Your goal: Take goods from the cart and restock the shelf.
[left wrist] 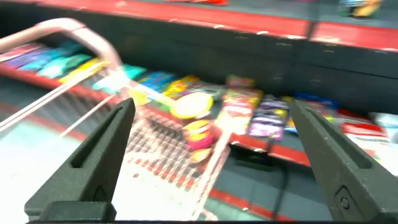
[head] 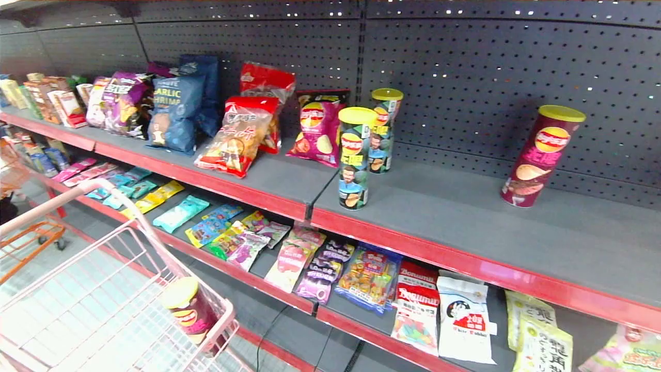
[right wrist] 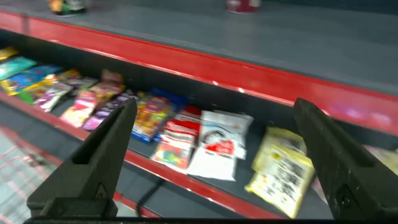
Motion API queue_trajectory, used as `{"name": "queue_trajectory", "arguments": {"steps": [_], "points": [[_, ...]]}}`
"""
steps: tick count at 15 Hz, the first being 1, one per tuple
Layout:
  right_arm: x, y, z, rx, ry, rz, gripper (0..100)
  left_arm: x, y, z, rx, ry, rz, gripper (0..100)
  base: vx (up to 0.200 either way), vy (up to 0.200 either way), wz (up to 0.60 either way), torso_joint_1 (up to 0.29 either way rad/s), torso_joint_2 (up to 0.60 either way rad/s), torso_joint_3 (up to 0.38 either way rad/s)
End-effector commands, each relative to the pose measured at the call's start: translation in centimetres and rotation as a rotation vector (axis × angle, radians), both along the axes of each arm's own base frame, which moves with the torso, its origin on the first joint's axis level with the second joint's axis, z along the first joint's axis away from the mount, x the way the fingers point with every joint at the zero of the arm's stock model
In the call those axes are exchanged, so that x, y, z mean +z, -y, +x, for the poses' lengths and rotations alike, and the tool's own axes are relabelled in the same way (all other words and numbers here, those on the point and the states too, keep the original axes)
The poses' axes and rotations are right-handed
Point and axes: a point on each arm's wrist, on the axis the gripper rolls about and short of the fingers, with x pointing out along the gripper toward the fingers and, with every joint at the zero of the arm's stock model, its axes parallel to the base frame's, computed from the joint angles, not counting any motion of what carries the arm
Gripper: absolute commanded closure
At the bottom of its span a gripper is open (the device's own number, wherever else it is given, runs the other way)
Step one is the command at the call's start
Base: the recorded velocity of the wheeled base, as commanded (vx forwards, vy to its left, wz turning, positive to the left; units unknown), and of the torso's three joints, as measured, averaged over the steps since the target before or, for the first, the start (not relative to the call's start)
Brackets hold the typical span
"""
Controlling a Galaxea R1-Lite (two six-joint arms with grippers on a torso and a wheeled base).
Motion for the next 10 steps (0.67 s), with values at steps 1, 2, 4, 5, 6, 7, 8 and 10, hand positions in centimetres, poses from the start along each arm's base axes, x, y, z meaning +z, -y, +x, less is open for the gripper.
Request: {"name": "queue_trajectory", "arguments": {"steps": [1,2,4,5,6,7,8,10], "points": [[-0.03,0.0,0.02,0.001,-0.002,0.0,0,0.0,0.0,0.0,-0.001,0.0,0.0,0,0.0,0.0,0.6,-0.002,0.0,0.007],[-0.03,0.0,0.02,0.001,-0.002,0.0,0,0.0,0.0,0.0,0.0,0.0,0.0,0,0.0,0.0,0.0,0.0,0.0,0.0],[0.01,0.0,0.01,-0.001,-0.001,0.0,0,0.0,0.0,0.0,0.0,0.0,0.0,0,0.0,0.0,0.0,0.0,0.0,0.0],[-0.03,0.0,0.02,-0.001,-0.002,0.0,0,0.0,0.0,0.0,0.0,0.0,0.0,0,0.0,0.0,0.0,-0.066,0.15,0.105],[0.01,0.0,0.01,-0.001,-0.001,0.0,0,0.0,0.0,0.0,0.0,0.0,0.0,0,0.0,0.0,0.0,-0.134,0.31,0.173],[-0.03,0.0,0.02,-0.001,-0.002,0.0,0,0.0,0.0,0.0,0.0,0.0,0.0,0,0.0,0.0,0.0,-0.134,0.33,0.188],[-0.04,0.0,0.02,-0.001,-0.004,0.0,0,0.0,0.0,0.0,0.0,0.0,0.0,0,0.0,0.0,0.0,-0.144,0.36,0.207],[-0.03,0.0,0.03,-0.001,-0.004,0.0,0,0.0,0.0,0.0,0.0,0.0,0.0,0,0.0,0.0,0.0,-0.144,0.36,0.215]]}}
